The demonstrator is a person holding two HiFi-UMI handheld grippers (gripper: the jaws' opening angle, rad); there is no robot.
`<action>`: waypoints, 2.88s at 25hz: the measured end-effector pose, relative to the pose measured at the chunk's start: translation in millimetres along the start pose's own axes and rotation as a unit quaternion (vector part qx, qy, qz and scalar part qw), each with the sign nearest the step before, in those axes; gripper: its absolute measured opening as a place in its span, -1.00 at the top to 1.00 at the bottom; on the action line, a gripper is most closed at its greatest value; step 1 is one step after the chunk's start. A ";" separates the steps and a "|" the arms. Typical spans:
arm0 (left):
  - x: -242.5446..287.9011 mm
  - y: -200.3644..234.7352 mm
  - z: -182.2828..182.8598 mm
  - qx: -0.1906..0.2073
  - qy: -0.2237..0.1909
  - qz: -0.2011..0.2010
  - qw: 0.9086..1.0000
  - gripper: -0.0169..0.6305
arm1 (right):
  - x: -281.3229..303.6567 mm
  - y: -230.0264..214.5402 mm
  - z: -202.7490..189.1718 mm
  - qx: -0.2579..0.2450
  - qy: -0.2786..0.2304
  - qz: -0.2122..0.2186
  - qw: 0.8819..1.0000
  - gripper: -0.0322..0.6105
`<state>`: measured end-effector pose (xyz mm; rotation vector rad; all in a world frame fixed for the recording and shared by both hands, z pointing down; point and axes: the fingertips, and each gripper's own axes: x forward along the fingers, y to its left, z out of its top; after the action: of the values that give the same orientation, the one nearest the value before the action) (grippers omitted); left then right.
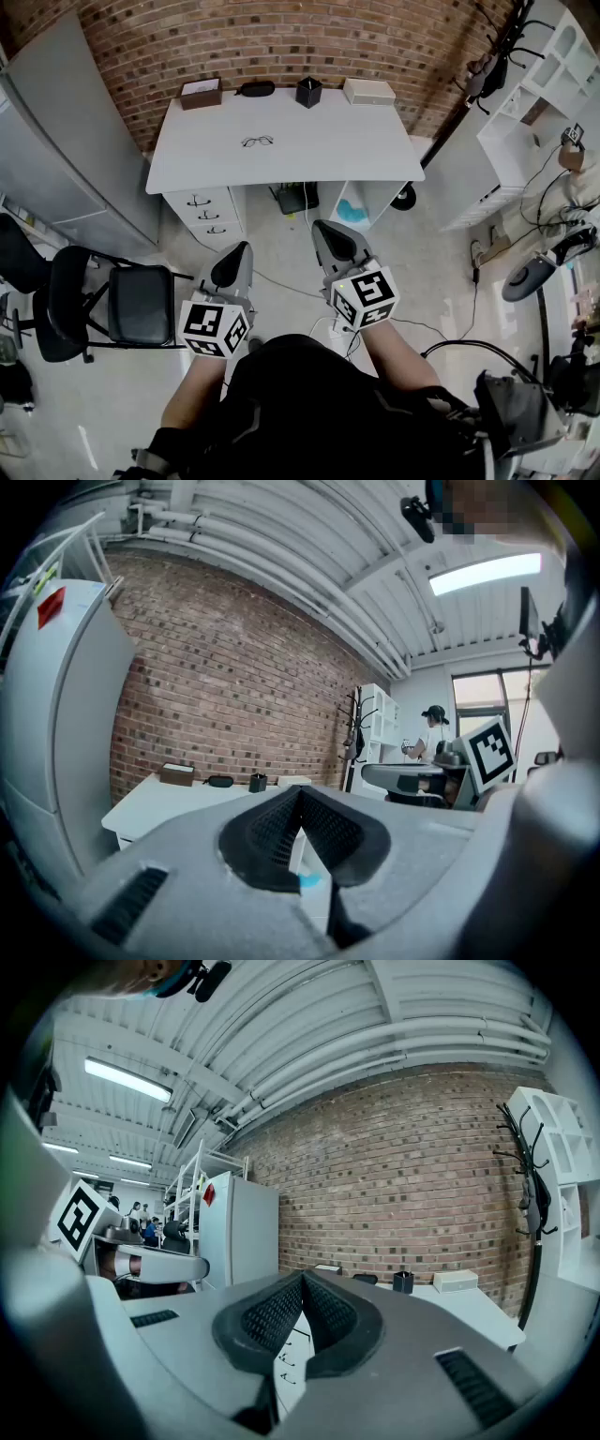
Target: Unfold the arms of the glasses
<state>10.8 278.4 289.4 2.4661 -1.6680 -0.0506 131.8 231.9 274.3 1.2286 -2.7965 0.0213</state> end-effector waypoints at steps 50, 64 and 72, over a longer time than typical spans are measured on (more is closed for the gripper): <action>-38.9 106.6 -12.0 -0.057 0.000 -0.057 0.997 0.93 | 75.2 85.3 -8.5 -0.008 0.008 -0.011 1.000 0.87; 30.3 140.0 -4.0 -0.040 0.004 -0.030 0.999 0.93 | 138.2 29.5 -8.9 0.003 0.007 -0.010 1.000 0.87; 100.1 155.6 -2.7 -0.038 0.018 -0.010 0.999 0.93 | 183.7 -27.5 -13.7 0.001 0.017 0.002 1.000 0.87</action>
<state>-94.2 129.6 322.4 2.4135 -1.5979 -0.0702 29.3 79.0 303.0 1.2108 -2.7707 0.0437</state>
